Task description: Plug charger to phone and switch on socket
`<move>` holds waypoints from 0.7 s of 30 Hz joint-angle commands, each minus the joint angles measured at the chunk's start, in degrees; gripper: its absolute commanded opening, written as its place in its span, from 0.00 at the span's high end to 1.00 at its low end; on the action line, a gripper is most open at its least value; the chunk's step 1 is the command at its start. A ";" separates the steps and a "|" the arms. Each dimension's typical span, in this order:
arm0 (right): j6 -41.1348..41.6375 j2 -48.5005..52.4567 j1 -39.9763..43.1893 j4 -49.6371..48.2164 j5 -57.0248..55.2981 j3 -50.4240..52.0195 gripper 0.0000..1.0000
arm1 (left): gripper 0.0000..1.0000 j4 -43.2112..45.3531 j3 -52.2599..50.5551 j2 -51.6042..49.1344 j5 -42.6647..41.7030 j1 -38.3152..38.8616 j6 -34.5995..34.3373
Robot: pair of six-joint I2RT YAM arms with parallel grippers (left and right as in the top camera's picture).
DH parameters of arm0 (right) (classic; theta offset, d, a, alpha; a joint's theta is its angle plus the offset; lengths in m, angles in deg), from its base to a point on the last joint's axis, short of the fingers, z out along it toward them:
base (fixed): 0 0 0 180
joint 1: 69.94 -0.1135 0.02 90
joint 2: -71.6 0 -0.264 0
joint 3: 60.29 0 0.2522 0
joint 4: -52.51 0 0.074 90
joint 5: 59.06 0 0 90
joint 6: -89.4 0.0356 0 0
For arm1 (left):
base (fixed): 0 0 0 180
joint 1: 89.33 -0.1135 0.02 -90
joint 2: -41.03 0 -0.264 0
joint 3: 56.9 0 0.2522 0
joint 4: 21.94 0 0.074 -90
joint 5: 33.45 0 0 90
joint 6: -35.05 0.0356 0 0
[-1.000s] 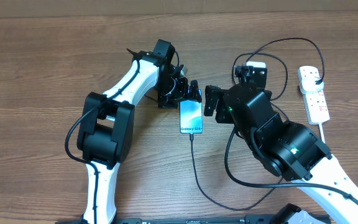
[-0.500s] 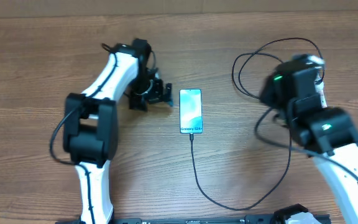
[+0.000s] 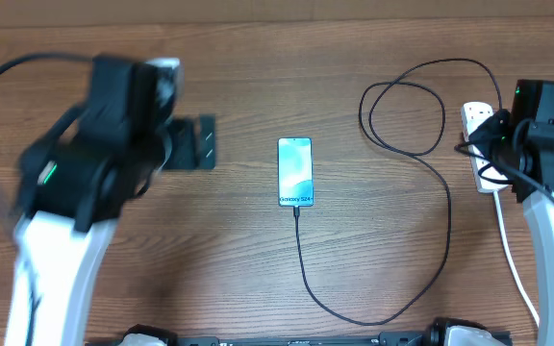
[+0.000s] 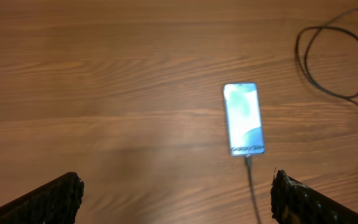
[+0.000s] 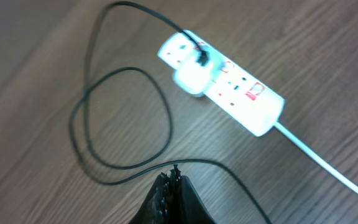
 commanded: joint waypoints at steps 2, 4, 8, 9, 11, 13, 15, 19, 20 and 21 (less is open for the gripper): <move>0.02 4.72 4.81 0.63 1.77 -2.34 0.96 | 0.00 -5.09 0.35 9.62 6.19 0.04 -0.44; 0.02 7.08 6.62 1.25 3.26 -3.96 0.96 | 0.00 -5.09 0.35 12.15 6.21 0.04 -0.44; 0.02 16.24 12.33 5.77 6.91 -12.15 0.96 | 0.00 -5.09 0.33 16.92 6.23 0.04 -0.42; 0.00 17.66 12.96 6.47 6.91 -13.77 0.96 | 0.00 -5.29 0.28 17.33 6.23 0.04 -0.42; 0.00 19.91 13.90 7.61 6.91 -16.20 0.96 | 0.00 -5.79 0.28 17.79 6.25 0.04 -0.42; -0.24 22.43 14.86 8.50 7.32 -18.45 0.96 | 0.00 -6.25 0.26 17.99 6.23 0.04 -0.42; -1.99 26.23 16.24 8.26 9.81 -20.48 0.96 | 0.00 -6.23 0.24 17.99 6.23 0.04 -0.42; -1.95 32.65 18.47 7.32 11.41 -22.47 0.96 | 0.00 -6.23 0.22 18.84 6.23 0.04 -0.42; -2.93 35.39 19.12 7.61 11.91 -23.65 0.96 | 0.00 -6.23 0.22 19.80 6.25 0.02 -0.42; -4.11 36.92 19.39 7.61 12.79 -24.20 0.96 | 0.00 -6.23 0.20 20.74 6.23 0.02 -0.42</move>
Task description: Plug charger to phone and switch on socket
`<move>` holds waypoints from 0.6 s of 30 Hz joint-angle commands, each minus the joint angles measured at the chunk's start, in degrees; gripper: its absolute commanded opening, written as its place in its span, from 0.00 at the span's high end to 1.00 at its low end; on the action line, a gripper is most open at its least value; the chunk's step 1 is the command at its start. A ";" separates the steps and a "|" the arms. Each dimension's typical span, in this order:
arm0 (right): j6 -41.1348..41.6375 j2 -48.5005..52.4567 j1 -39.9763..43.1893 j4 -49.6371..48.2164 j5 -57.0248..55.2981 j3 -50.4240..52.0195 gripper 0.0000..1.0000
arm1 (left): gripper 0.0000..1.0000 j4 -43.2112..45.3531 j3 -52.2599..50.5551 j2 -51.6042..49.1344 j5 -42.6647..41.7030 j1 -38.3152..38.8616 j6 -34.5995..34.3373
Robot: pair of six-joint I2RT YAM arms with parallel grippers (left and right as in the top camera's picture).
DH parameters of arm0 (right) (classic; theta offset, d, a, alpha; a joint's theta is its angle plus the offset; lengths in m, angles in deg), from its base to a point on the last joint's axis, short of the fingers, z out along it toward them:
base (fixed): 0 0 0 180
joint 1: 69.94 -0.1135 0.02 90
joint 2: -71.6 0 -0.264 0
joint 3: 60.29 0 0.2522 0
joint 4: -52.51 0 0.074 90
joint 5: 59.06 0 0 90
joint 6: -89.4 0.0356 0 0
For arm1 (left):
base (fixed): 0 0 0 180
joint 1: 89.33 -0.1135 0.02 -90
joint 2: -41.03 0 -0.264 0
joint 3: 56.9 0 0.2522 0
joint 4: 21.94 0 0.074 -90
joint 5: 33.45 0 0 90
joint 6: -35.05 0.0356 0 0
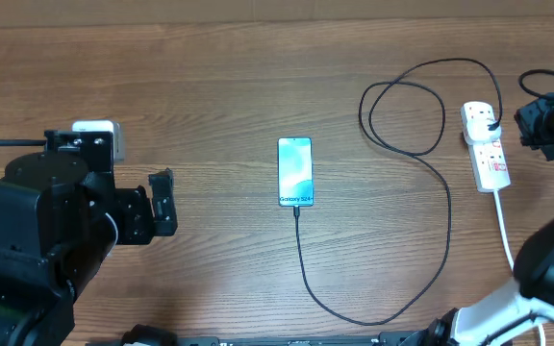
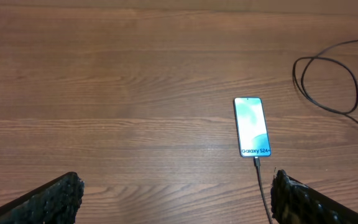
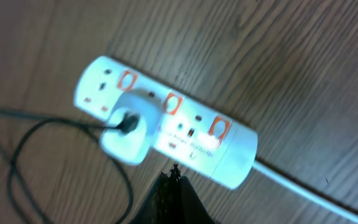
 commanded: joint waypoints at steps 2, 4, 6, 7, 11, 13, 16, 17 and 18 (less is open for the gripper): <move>-3.65 7.87 1.86 0.50 3.69 -3.80 0.96 | 0.00 0.15 0.17 4.37 0.70 0.02 -0.39; -3.63 9.79 1.86 0.28 3.72 -3.91 0.96 | 0.00 0.15 0.17 6.43 0.70 0.02 -0.39; -4.02 11.21 1.84 0.11 3.69 -3.91 0.96 | 0.00 0.15 0.17 8.09 0.70 0.02 -0.39; -4.57 11.58 1.84 -0.04 3.69 -3.91 0.96 | 0.00 0.13 0.17 8.72 0.72 0.02 -0.39; -4.72 12.48 1.84 -0.94 3.69 -3.91 0.96 | 0.00 0.13 0.17 11.85 0.72 -0.09 -0.39; -4.72 12.48 1.84 -1.81 3.72 -3.91 0.96 | 0.00 0.13 0.17 13.40 0.72 -0.55 -0.39; -4.72 12.50 1.84 -2.51 3.69 -3.91 0.96 | 0.00 0.13 0.17 15.72 0.70 -2.93 -0.39; -4.72 12.52 1.84 -2.64 3.69 -3.91 0.96 | 0.00 0.13 0.17 16.35 0.72 -3.85 -0.39; -4.72 12.55 1.79 -2.99 3.69 -3.91 0.96 | 0.00 0.13 0.17 17.68 0.72 -5.75 -0.39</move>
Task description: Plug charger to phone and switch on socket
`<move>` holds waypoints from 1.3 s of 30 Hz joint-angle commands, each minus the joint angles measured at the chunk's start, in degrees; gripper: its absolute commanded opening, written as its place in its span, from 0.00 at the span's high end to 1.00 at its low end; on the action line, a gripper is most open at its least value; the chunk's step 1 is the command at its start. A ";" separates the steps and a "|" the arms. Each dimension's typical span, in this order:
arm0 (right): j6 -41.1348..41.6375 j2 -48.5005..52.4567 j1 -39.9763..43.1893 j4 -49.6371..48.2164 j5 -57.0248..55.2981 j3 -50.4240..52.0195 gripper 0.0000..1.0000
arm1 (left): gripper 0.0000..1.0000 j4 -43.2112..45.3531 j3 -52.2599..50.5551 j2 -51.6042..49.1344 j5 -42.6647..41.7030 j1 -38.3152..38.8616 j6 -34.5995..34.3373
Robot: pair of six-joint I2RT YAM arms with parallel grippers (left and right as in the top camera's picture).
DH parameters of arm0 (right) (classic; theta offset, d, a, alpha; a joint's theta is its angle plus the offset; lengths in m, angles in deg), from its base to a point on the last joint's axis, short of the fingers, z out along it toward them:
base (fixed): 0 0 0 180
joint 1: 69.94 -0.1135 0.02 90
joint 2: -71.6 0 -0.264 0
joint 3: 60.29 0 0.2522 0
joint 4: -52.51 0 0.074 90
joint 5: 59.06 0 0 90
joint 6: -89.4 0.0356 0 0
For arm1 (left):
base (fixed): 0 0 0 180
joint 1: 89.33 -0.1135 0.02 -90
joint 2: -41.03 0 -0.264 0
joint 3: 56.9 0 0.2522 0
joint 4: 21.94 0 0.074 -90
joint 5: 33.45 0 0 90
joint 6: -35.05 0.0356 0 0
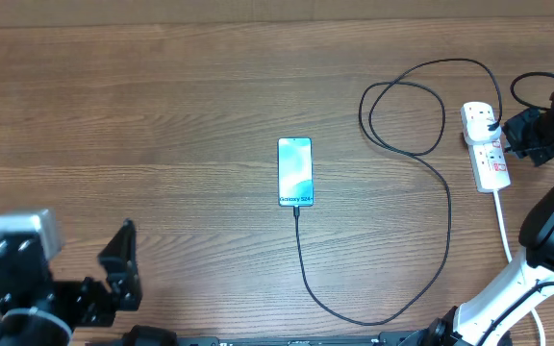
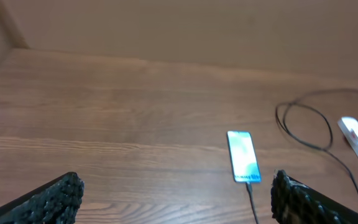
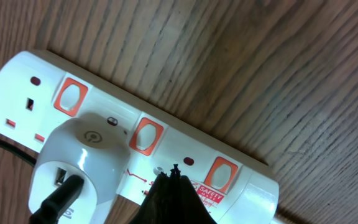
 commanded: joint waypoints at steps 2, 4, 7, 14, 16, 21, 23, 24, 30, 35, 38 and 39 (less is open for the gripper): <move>-0.70 0.13 -0.09 -0.94 0.15 -1.79 0.96 | 0.00 0.15 0.20 4.11 0.70 -4.57 -0.39; -0.68 0.15 -0.09 -1.33 0.17 -1.79 0.96 | 0.00 0.11 0.20 5.53 0.72 -5.40 -0.39; -0.68 0.17 -0.20 -2.05 0.70 -1.79 0.96 | 0.00 0.04 0.20 8.09 0.72 -5.97 -0.39; -0.68 0.17 -1.16 -3.13 1.86 -1.77 0.96 | 0.00 -0.02 0.20 12.24 0.72 -5.99 -0.39; -0.66 0.17 -1.44 -3.43 1.86 -1.77 0.96 | 0.00 -0.04 0.17 12.90 0.72 -5.99 -0.39; -0.63 0.17 -1.66 -4.00 1.81 -1.77 0.96 | 0.00 -0.20 0.17 13.79 0.72 -5.99 -0.39; -0.61 0.17 -1.70 -4.31 1.81 -1.77 0.96 | 0.00 -0.24 0.17 13.79 0.72 -5.99 -0.39; -0.52 0.17 -1.73 -4.35 1.55 -1.77 0.96 | 0.00 -0.26 0.17 13.79 0.72 -5.99 -0.39; -0.46 0.81 -1.73 -4.33 0.57 -1.77 0.96 | 0.00 -0.26 0.17 13.79 0.72 -5.99 -0.39; -0.46 1.88 -1.73 -4.46 0.57 -1.77 0.96 | 0.00 -0.24 0.17 13.79 0.72 -5.99 -0.39; -0.46 1.99 -1.73 -4.72 0.87 -1.77 0.96 | 0.01 -0.26 0.17 13.79 0.72 -5.99 -0.39; -0.46 1.99 -1.73 -4.81 1.31 -1.77 0.96 | 0.00 -0.26 0.17 13.79 0.72 -5.99 -0.39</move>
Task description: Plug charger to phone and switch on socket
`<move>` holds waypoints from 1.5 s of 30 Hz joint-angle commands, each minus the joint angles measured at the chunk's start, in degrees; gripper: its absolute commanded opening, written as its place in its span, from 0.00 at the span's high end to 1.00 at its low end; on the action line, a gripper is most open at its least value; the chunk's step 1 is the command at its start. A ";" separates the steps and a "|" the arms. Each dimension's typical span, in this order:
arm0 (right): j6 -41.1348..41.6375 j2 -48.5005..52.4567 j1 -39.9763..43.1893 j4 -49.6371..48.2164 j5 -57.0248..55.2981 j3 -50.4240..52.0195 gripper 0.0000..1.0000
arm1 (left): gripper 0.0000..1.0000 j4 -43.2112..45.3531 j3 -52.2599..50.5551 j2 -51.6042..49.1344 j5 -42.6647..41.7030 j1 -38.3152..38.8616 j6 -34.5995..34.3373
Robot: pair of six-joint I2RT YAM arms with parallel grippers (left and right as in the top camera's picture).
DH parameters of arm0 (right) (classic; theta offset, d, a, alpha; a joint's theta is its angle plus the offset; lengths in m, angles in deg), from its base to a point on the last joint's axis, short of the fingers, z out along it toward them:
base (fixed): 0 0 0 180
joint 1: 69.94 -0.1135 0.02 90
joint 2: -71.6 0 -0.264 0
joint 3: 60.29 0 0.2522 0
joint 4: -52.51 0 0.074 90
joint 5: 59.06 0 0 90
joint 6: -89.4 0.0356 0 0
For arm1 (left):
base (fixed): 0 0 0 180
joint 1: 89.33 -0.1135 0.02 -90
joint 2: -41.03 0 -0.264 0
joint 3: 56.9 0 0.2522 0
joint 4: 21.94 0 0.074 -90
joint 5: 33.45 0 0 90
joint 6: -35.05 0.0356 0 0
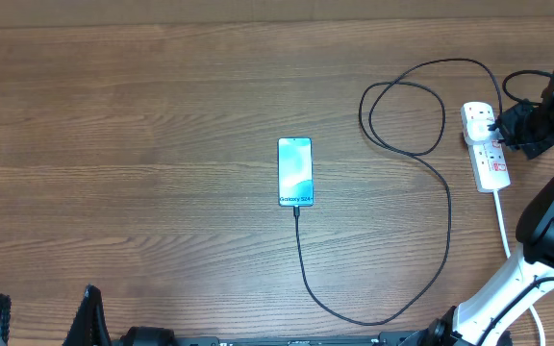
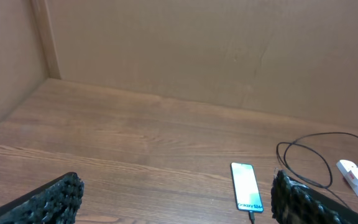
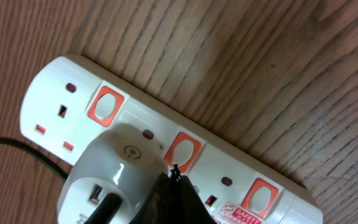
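Observation:
The phone (image 1: 294, 172) lies screen up at the table's middle, lit, with the black charger cable (image 1: 448, 223) in its bottom end. The cable loops away to the white charger plug (image 3: 114, 169) seated in the white socket strip (image 1: 486, 144). The strip carries three orange switches. My right gripper (image 3: 175, 175) is shut with nothing in it, its tip at the lower edge of the middle switch (image 3: 183, 149), beside the plug. My left gripper (image 2: 176, 198) is open and empty, low at the table's near left corner (image 1: 37, 325). The phone (image 2: 246, 195) shows far ahead of it.
The strip's white lead (image 1: 506, 231) runs toward the front edge at the right. A cable loop (image 1: 402, 117) lies left of the strip. A brown wall (image 2: 197, 50) stands behind the table, with a side wall on the left.
My left arm has drawn further back into the near left corner and its view now takes in the back wall. My right gripper's shut tip has shifted along the strip onto the middle switch.
My left gripper was open above the left of the table, the cable in the phone, and my right gripper was shut high over the strip. The left arm then stood further back each time. The right gripper stood ever closer to the strip, now at the middle switch.

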 commanded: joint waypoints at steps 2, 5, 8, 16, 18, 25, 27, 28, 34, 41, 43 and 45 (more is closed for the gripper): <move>-0.22 0.70 -0.20 -0.87 0.15 -1.70 0.96 | 0.00 -0.04 0.17 0.87 0.70 -0.37 -0.39; -0.24 2.43 -0.87 -1.22 0.20 -1.70 0.96 | 0.00 -0.04 0.17 0.87 0.70 -0.37 -0.39; -0.39 4.35 -2.08 -0.87 0.31 -1.55 0.96 | 0.00 -0.04 0.17 0.87 0.70 -0.37 -0.39; -1.97 6.12 -5.29 -1.29 -0.22 -1.75 0.96 | 0.00 -0.11 0.15 0.87 0.70 -0.37 -0.39; -1.92 5.64 -5.31 -0.35 -0.31 -2.23 0.96 | 0.00 -0.57 0.15 0.87 0.70 -0.37 -0.42; -1.92 -1.22 -2.69 6.80 -4.22 -7.76 0.96 | 0.00 -7.87 0.09 1.14 0.70 -0.37 -0.39; -1.92 -4.50 -1.77 8.28 -4.39 -9.20 0.96 | 0.00 -10.27 0.00 1.70 0.70 -0.37 -0.39; -1.88 -6.27 -1.29 8.66 -4.33 -9.64 0.96 | 0.00 -11.37 -0.04 2.05 0.70 -0.37 -0.39; -1.49 -23.21 2.21 7.23 -0.50 -10.21 0.96 | 0.00 -13.81 -0.31 5.92 0.70 -1.79 -0.39; -1.53 -38.53 5.38 0.94 10.82 -10.19 0.96 | 0.00 -13.81 -0.31 10.14 0.70 -3.87 -0.39; -1.53 -41.31 5.42 0.35 11.85 -10.19 0.96 | 0.00 -13.81 -0.31 11.56 0.70 -4.31 -0.39; -1.51 -43.43 5.33 0.04 12.70 -10.19 0.96 | 0.00 -13.81 -0.31 12.98 0.70 -4.90 -0.39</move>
